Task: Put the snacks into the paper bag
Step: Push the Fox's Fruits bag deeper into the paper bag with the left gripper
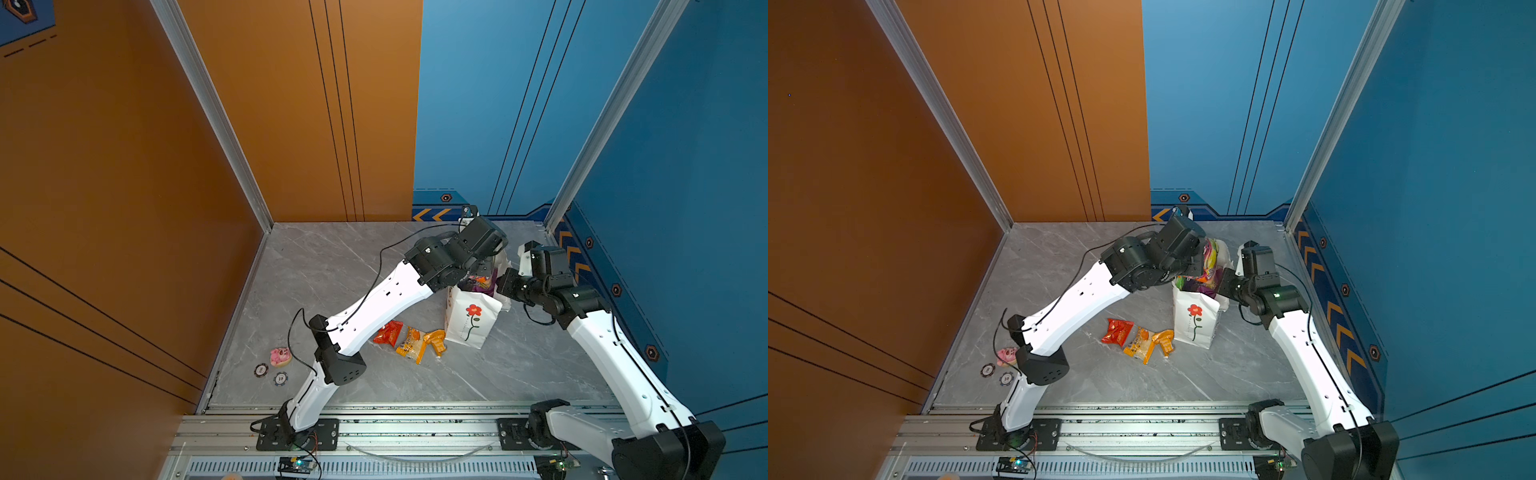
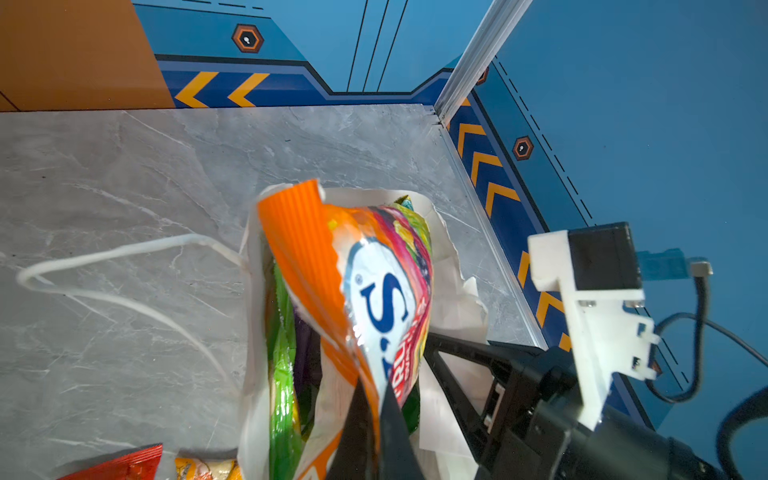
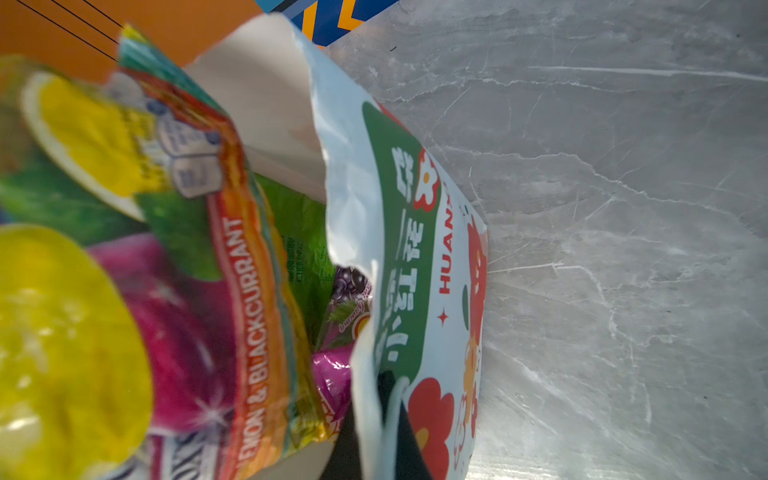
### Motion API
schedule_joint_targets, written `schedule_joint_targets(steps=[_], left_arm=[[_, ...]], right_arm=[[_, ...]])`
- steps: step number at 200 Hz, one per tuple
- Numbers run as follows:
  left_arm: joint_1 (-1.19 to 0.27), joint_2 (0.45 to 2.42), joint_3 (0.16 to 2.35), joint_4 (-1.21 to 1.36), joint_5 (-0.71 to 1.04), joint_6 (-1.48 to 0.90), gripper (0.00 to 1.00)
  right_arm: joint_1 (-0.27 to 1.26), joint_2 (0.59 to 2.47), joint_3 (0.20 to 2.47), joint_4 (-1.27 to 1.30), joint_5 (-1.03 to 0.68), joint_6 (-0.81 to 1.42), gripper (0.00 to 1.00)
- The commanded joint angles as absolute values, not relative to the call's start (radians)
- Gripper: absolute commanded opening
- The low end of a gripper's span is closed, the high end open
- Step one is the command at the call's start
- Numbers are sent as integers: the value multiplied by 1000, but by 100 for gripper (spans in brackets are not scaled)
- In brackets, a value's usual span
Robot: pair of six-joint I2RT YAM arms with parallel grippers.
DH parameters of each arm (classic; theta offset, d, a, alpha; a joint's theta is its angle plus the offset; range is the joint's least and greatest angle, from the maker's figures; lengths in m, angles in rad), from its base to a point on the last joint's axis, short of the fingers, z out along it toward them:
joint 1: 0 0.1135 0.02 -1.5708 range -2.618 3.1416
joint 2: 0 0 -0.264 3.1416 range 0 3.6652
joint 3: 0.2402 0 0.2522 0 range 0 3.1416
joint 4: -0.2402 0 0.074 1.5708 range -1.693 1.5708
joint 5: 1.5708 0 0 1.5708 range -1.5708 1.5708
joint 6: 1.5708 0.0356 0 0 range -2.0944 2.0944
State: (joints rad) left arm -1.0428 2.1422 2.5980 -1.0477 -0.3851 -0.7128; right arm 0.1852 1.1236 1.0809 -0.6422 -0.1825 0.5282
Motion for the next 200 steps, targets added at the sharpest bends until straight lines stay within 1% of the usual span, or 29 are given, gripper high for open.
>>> schedule_joint_targets(steps=[1, 24, 49, 69, 101, 146, 200], left_arm=[[-1042, 2123, 2583, -1041, -445, -728, 0], [-1039, 2152, 2598, -1052, -461, -710, 0], [-1021, 2201, 2651, -1129, -500, -689, 0], [-1009, 2207, 2656, -1162, -544, -665, 0], [-1021, 2223, 2693, -1173, -554, -608, 0], [-1015, 2325, 2763, -1172, -373, -598, 0], [-991, 2392, 2787, -1162, -255, -614, 0]], right_arm=[[195, 1132, 1070, -651, -188, 531, 8], [196, 1129, 1068, -650, -188, 532, 8], [195, 1124, 1067, -655, -184, 531, 8], [193, 1125, 1065, -655, -183, 529, 8], [195, 1133, 1064, -650, -187, 532, 8], [198, 1134, 1072, -651, -184, 535, 8], [201, 1132, 1072, -660, -179, 535, 8]])
